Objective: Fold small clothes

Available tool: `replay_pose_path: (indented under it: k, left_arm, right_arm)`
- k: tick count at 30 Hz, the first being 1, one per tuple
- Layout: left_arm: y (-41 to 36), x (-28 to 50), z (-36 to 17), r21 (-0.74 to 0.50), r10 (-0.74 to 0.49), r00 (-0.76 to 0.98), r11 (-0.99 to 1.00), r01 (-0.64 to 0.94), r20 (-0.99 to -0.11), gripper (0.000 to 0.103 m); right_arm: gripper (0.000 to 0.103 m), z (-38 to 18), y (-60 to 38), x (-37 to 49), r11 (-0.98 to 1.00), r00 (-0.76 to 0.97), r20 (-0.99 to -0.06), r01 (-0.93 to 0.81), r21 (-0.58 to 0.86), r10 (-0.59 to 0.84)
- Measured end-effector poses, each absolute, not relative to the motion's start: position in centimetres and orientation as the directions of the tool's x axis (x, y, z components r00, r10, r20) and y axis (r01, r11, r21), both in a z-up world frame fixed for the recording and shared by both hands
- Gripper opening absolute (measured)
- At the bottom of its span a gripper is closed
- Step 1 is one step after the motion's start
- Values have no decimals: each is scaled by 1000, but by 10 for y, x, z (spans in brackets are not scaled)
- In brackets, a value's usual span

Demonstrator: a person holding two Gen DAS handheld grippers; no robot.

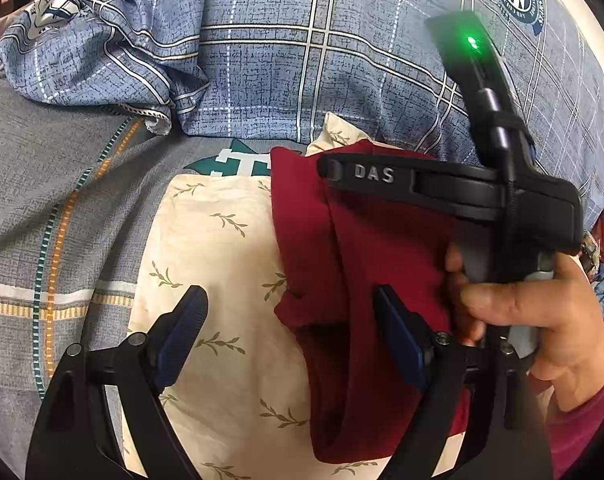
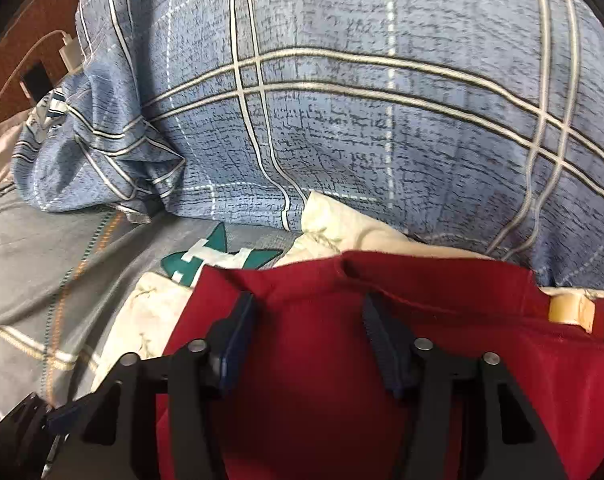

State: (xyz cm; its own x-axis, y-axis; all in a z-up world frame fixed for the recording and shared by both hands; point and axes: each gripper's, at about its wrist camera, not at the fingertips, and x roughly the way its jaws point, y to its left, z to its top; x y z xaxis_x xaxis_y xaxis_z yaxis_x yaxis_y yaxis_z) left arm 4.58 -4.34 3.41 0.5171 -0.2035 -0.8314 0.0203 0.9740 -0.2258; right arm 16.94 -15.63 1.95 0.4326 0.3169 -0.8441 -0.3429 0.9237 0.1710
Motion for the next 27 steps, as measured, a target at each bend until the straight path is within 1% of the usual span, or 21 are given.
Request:
replay_pose_path:
  k: [2,5,9,13,17,22,26,27]
  left_arm:
    - [-45,46,33,-228,-206,515,973,20,-832,85]
    - [-47,47,32,-231,-208,518,973,22,-829,85]
    - [-48,49,30,-237,-213,519,971,20,-828,85]
    - [-48,50,28,-240,-215,521,970,20,-826,86]
    - [-45,54,26,-273,-241,526,962,17,-816,86]
    - [-41,62,18,-352,-296,529,936,-6,-795,86]
    - [-39,65,13,-408,-331,567,913,-10,-754,85]
    - [-38,66,12,-432,-350,577,902,-6,-739,83]
  right_arm:
    - [67,18,-155,169,921,432,-842,-348,174,322]
    - [67,20,-161,164,914,451,-819,-352,203,356]
    - [68,30,-191,157,900,496,-752,-280,334,434]
    - [68,35,-218,149,885,511,-724,-228,405,463]
    - [68,43,-227,145,879,498,-726,-226,420,475]
    - [70,56,-224,141,876,453,-750,-241,419,483]
    - [72,61,-209,143,868,395,-774,-260,423,495]
    - [72,61,-207,142,869,382,-781,-263,419,493]
